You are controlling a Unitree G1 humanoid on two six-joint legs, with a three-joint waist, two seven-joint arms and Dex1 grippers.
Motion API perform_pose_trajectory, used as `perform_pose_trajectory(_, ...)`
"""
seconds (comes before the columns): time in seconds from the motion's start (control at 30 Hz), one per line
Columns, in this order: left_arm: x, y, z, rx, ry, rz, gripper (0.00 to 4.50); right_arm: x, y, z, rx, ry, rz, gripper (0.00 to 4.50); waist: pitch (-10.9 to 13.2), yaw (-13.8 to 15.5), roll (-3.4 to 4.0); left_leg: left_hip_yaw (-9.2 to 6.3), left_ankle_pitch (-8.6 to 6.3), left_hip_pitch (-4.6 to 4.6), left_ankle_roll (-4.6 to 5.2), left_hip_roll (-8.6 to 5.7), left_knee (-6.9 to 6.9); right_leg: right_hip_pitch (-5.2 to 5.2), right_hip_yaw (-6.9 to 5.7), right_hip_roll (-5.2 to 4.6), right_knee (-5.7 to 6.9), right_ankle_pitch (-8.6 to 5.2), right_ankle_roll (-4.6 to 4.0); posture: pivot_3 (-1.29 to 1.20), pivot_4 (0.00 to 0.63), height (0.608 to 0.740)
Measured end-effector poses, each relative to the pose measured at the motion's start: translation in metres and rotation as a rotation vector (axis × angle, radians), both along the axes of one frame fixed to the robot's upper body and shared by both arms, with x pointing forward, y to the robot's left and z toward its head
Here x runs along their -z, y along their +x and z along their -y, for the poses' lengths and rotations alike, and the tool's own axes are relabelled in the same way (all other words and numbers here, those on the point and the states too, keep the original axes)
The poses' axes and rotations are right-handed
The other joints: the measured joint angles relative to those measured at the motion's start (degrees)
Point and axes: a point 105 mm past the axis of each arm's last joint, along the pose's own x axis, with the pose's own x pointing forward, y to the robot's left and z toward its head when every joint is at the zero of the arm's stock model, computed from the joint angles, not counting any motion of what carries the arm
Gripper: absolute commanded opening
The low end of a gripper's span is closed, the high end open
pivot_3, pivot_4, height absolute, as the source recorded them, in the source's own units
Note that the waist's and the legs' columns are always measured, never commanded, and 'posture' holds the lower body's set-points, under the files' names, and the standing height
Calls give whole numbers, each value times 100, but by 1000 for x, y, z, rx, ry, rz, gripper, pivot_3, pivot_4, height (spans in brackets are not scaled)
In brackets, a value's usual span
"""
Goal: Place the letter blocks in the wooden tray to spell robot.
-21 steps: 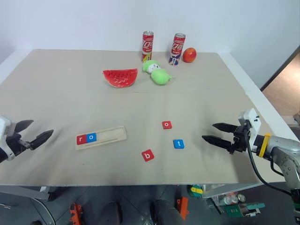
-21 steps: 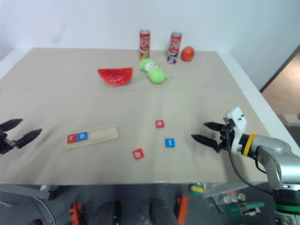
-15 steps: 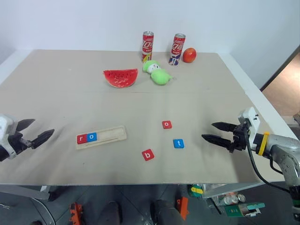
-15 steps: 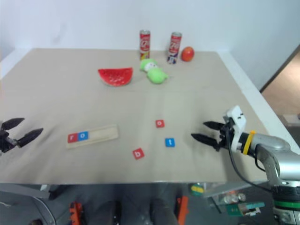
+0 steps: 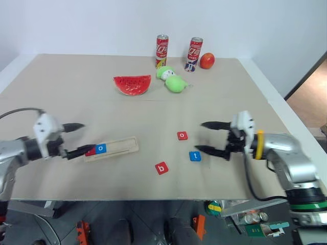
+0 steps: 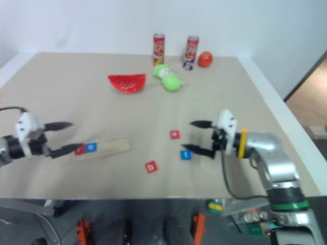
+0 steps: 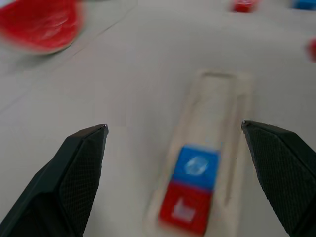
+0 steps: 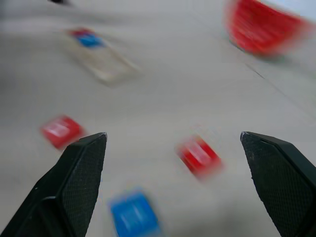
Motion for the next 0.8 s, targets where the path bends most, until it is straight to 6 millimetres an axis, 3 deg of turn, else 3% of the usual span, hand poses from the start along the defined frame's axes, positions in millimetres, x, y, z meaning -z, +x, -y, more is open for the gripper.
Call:
perform_pose_trajectory(0.13, 18, 10, 23, 165, 123, -99, 4500, 4, 4, -22, -125, -10, -2, 4474, 1, 6, 2, -4, 0, -17, 0, -2, 7, -14, 1, 7, 1, 1, 0, 0, 150, 740)
perform_pose_trajectory(0.27, 16, 24, 31, 210, 160, -116, 4500, -6, 15, -35, -168, -3, 18, 4474, 2, -2, 3, -7, 0, -20, 1, 6, 10, -19, 1, 17, 7, 16, -28, 0, 150, 740)
perform_pose_trajectory(0.8, 43, 34, 26, 174, 205, -187, 4500, -10, 23, -44, -198, -22, 61, 4474, 2, 5, 4, -19, -2, -28, 4, 9, 17, -20, -1, 20, 14, 22, -44, 0, 150, 740)
